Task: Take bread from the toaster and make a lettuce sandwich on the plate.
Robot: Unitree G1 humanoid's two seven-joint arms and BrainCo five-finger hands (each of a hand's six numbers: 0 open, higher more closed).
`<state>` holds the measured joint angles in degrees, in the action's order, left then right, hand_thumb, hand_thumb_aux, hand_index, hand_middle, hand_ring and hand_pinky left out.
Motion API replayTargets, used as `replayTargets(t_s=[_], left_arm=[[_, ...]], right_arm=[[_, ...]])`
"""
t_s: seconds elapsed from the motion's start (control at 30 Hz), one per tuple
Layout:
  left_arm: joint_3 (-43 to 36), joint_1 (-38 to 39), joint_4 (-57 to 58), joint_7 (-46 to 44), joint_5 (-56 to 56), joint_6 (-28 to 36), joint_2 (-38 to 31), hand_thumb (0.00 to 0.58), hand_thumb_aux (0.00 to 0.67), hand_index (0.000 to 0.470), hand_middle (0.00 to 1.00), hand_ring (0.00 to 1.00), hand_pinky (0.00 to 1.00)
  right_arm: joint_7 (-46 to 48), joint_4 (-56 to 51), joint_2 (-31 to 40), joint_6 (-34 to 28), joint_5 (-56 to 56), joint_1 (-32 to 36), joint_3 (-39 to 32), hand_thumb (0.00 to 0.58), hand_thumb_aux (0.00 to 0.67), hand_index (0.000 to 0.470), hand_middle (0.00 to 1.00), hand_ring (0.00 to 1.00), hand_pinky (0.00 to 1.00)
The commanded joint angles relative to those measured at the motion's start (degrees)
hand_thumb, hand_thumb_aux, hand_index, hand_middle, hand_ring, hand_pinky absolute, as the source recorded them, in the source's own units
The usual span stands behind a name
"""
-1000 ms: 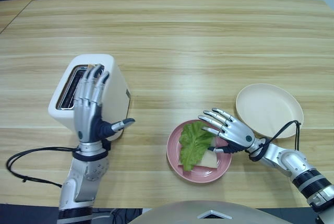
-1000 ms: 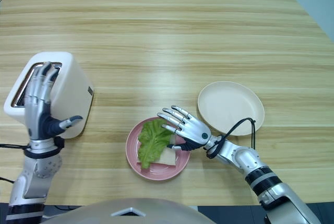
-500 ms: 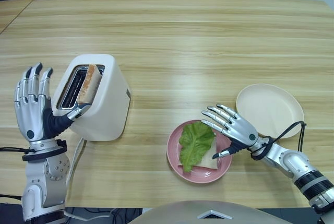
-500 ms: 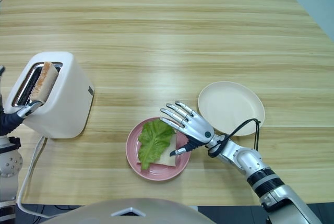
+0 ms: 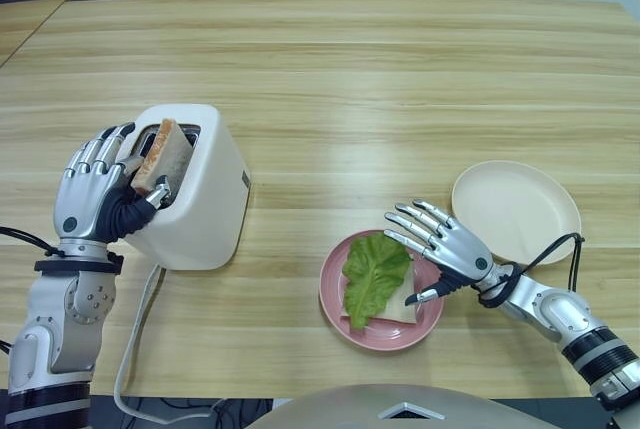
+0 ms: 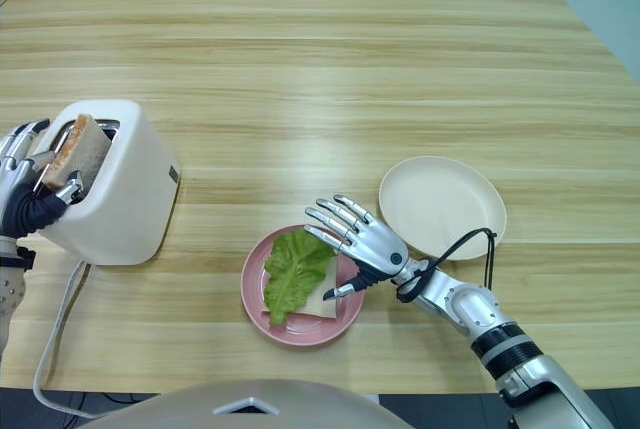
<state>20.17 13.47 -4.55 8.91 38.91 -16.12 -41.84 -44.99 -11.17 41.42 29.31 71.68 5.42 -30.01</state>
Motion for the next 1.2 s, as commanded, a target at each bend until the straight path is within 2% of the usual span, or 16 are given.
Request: replayTargets(t_s=[0.03, 0.07, 0.1, 0.13, 0.17, 0.2, 0.33, 0.43, 0.5, 0.57, 0.63, 0.73, 0.87, 1.0, 1.2], left_arm=[[-2.2, 1.9, 2.9, -4.3, -2.7, -2.4, -2.0, 0.580, 0.670, 0.470, 0.00, 0.00, 0.00], [-2.3, 1.8, 3.0, -3.9, -3.6, -3.5, -1.8, 0.580, 0.670, 0.470, 0.04, 0.04, 0.04], [-2.2, 1.1, 3.3, -2.5, -4.0, -4.4, -1.5, 0.580, 0.670, 0.470, 0.26, 0.26, 0.26], [-1.9, 0.1, 3.7, -0.3, -3.8, -4.8, -1.2, 0.580, 0.670, 0.470, 0.77, 0.77, 0.77], [-1.5, -1.2, 4.2, 1.8, -3.4, -4.9, -0.8, 0.580, 0.670, 0.470, 0.96, 0.96, 0.96], [-1.0, -2.8, 4.9, 4.6, -2.8, -4.7, -0.2, 0.580, 0.670, 0.470, 1.00, 1.00, 1.00], [2.0, -9.9, 7.1, 18.3, -0.2, -3.0, 2.3, 0.580, 0.670, 0.470, 1.00, 1.00, 1.00], [2.8, -14.5, 6.4, 27.7, 0.1, -4.5, 5.0, 0.580, 0.670, 0.470, 1.00, 1.00, 1.00], [2.7, -16.3, 3.5, 31.5, -1.4, -6.7, 7.5, 0.580, 0.670, 0.470, 1.00, 1.00, 1.00], [1.0, -16.6, -1.5, 31.2, -5.6, -10.5, 10.5, 0.580, 0.670, 0.470, 1.00, 1.00, 1.00], [-4.7, -14.2, -6.2, 23.8, -15.0, -14.5, 12.6, 0.580, 0.670, 0.470, 1.00, 1.00, 1.00], [-18.1, -8.5, -8.8, 8.8, -28.9, -18.6, 13.1, 0.580, 0.670, 0.470, 1.00, 1.00, 1.00], [-31.2, -4.5, -6.8, -8.0, -39.5, -17.6, 14.2, 0.580, 0.670, 0.470, 1.00, 1.00, 1.00], [-39.3, -2.6, -3.2, -19.0, -43.3, -15.1, 16.7, 0.580, 0.670, 0.470, 1.00, 1.00, 1.00], [-42.6, -3.1, 2.5, -26.7, -41.9, -14.1, 19.8, 0.580, 0.670, 0.470, 1.00, 1.00, 1.00]], right_arm=[[0.6, 0.7, 0.5, 0.0, -1.2, -1.4, 0.0, 0.000, 0.000, 0.000, 0.00, 0.00, 0.00], [0.6, 0.7, 0.4, 0.0, -1.3, -1.4, 0.1, 0.000, 0.000, 0.000, 0.00, 0.00, 0.00], [0.6, 0.7, 0.4, 0.0, -1.4, -1.4, 0.2, 0.000, 0.000, 0.000, 0.00, 0.00, 0.00], [0.5, 0.7, 0.4, -0.1, -1.4, -1.4, 0.2, 0.000, 0.000, 0.000, 0.00, 0.00, 0.00], [0.4, 0.6, 0.3, -0.3, -1.5, -1.5, 0.2, 0.000, 0.000, 0.000, 0.00, 0.00, 0.00], [0.1, 0.6, 0.2, -0.5, -1.5, -1.5, 0.3, 0.000, 0.000, 0.000, 0.00, 0.00, 0.00], [-2.0, 0.4, -0.7, -1.9, -1.0, -1.6, 0.5, 0.000, 0.000, 0.000, 0.00, 0.00, 0.00], [-4.9, 0.9, -1.1, -3.3, -1.1, -2.0, 1.3, 0.000, 0.000, 0.000, 0.00, 0.00, 0.00], [-6.7, 1.7, -1.2, -4.3, -1.8, -2.6, 2.4, 0.000, 0.000, 0.000, 0.00, 0.00, 0.00], [-8.1, 2.5, -1.1, -4.6, -3.1, -3.5, 3.9, 0.000, 0.000, 0.000, 0.00, 0.00, 0.00], [-8.5, 3.5, -1.0, -2.5, -6.5, -4.7, 5.0, 0.000, 0.000, 0.000, 0.00, 0.00, 0.00], [-7.9, 6.7, -1.1, 2.7, -13.1, -6.6, 6.7, 0.000, 0.000, 0.000, 0.00, 0.00, 0.00], [-8.2, 12.1, -2.0, 7.5, -17.3, -7.8, 9.3, 0.000, 0.000, 0.000, 0.00, 0.00, 0.00], [-5.5, 16.0, -2.6, 10.8, -17.6, -8.6, 10.2, 0.000, 0.000, 0.000, 0.00, 0.00, 0.00], [-0.4, 14.6, -3.2, 13.8, -15.2, -9.3, 8.9, 0.000, 0.000, 0.000, 0.00, 0.00, 0.00]])
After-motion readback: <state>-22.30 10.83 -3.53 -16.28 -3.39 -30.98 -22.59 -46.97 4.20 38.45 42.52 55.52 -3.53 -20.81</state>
